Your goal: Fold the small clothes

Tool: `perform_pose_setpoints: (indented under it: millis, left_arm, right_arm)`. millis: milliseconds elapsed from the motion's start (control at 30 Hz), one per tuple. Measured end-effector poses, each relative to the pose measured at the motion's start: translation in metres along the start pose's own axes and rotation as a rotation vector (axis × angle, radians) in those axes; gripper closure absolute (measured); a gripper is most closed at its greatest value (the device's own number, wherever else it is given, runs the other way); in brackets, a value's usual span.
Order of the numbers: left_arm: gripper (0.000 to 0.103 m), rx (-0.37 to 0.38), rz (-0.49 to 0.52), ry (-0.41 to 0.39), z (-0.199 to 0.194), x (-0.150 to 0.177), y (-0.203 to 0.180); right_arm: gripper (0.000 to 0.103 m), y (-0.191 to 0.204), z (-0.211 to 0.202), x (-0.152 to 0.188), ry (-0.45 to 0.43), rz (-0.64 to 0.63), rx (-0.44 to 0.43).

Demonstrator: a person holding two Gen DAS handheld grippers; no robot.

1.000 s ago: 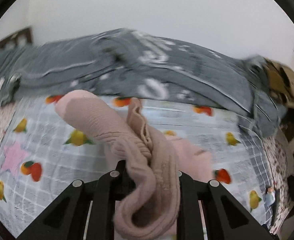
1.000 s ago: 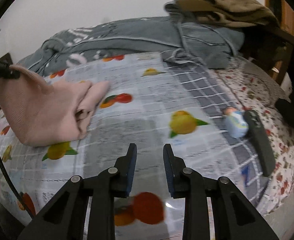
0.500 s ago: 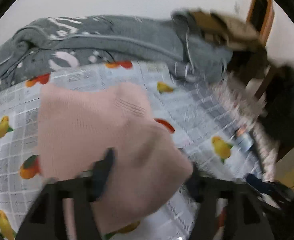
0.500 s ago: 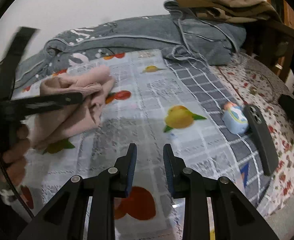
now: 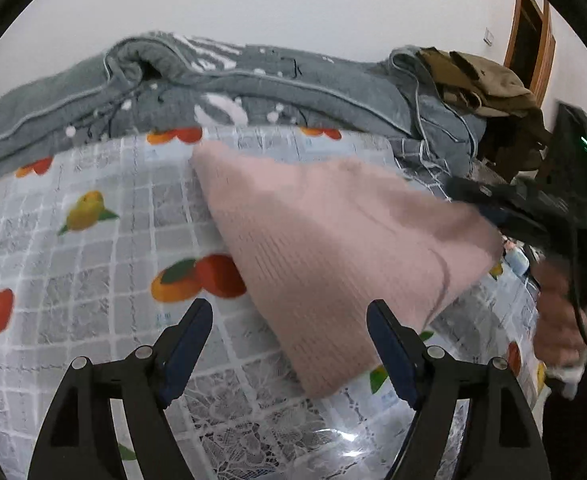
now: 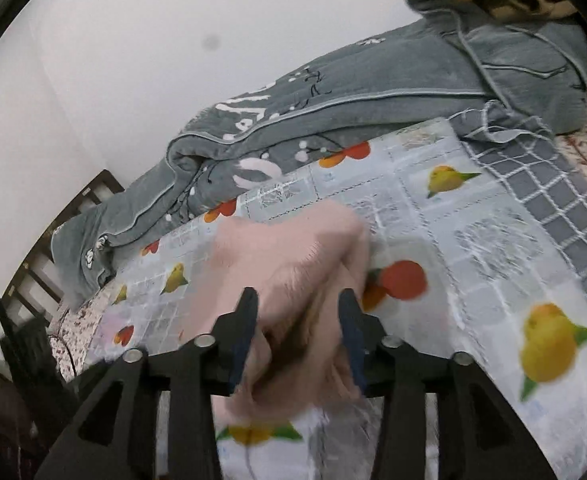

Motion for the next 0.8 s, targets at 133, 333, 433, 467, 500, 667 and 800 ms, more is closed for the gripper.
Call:
perform_pose_setpoints:
  millis: [133,333,433,467,500,667,800]
  left_arm:
    - [0.025,0.041,-0.078,0.049,0.017,0.011,0.007]
    - [0.025,0.058,-0.121,0.035,0.015,0.016,0.025]
    - [0.025,0.06,-0.142,0.015,0.01,0.015,0.037]
    - [0.025,0.058,-0.15,0.015,0.01,0.016,0.04]
    - [0.025,0.057,-0.164,0.017,0.011,0.016,0.043]
    - [0.025,0.07,-0.188,-0.001,0.009,0.008,0.047]
    - [0.025,0.114,-0.228,0.009,0.019,-0.004,0.041]
  right_arm:
    - [0.058,-0.004,0.042,0.011,0.091,-0.027,0.036]
    - [0.086,-0.001,0.043,0.02,0.053,-0.11,-0.009]
    - [0.087,0.009,0.009,0.008,-0.117,-0.027,-0.194]
    - [0.087,-0.001,0.016,0.015,-0.088,-0.052,-0.117]
    - [0.087,-0.013,0.027,0.023,-0.042,-0.067,-0.028]
    - [0.068,-0.038,0.041,0.026,0.04,0.033,0.029]
    - [0.048,-0.04,0.059,0.036,0.126,0.033,0.041]
Point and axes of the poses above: each gripper's, at about its wrist camera, not at the fingertips, and z roughly the way its jaws point, y to its left, x to its underside, the point moved 10 cm from there along z, roughly the way its jaws point, and after that the axes turned 11 degrees about -y, right-handed, at the moved point
